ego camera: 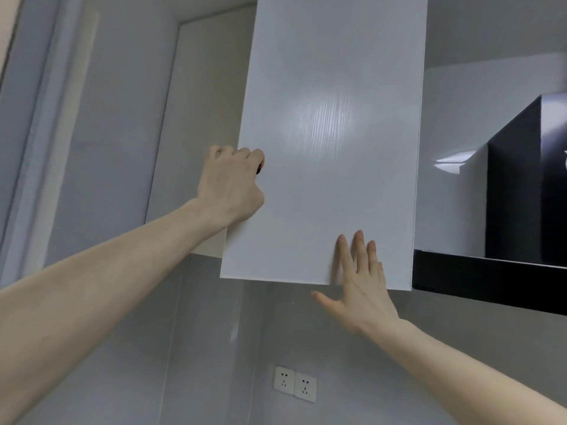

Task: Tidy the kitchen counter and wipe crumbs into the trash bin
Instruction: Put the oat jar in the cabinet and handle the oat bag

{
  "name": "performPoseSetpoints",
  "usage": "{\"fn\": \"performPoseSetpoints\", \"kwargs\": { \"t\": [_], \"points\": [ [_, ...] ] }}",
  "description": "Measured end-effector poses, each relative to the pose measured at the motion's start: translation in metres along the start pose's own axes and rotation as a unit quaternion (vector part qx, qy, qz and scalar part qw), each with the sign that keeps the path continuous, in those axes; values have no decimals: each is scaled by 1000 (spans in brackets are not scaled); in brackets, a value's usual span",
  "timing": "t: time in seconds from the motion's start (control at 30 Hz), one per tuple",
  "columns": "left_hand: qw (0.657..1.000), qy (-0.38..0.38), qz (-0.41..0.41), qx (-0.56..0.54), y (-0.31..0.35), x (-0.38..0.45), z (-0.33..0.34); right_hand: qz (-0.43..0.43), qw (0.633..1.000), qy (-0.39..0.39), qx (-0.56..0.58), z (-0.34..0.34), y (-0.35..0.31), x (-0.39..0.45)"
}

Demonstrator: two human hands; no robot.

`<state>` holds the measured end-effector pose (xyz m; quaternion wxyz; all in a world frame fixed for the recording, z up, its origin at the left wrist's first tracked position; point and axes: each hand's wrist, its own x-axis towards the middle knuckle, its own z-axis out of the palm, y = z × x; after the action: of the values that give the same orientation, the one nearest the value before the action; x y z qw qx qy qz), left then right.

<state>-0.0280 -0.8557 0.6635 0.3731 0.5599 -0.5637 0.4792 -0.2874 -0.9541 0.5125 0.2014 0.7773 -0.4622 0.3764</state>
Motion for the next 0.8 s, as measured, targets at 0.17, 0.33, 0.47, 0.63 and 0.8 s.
{"fn": "performPoseSetpoints", "kwargs": {
  "t": [0.17, 0.33, 0.47, 0.63, 0.8],
  "points": [
    [1000, 3, 28, -7, 19, -6, -51, -54, 996, -27, 67, -39, -27, -18],
    [998, 0, 68, -12, 53, -12, -104, -100, 985, -27, 138, -77, -60, -46],
    [995, -31, 91, -8, 82, -13, -146, -139, 976, -6, 165, -106, -81, -74],
    [991, -35, 128, -4, 121, -12, -185, -140, 970, 31, 195, -137, -88, -110],
    [985, -8, 163, -49, 157, -11, -206, -121, 971, 89, 189, -165, -70, -134]
  ]
}}
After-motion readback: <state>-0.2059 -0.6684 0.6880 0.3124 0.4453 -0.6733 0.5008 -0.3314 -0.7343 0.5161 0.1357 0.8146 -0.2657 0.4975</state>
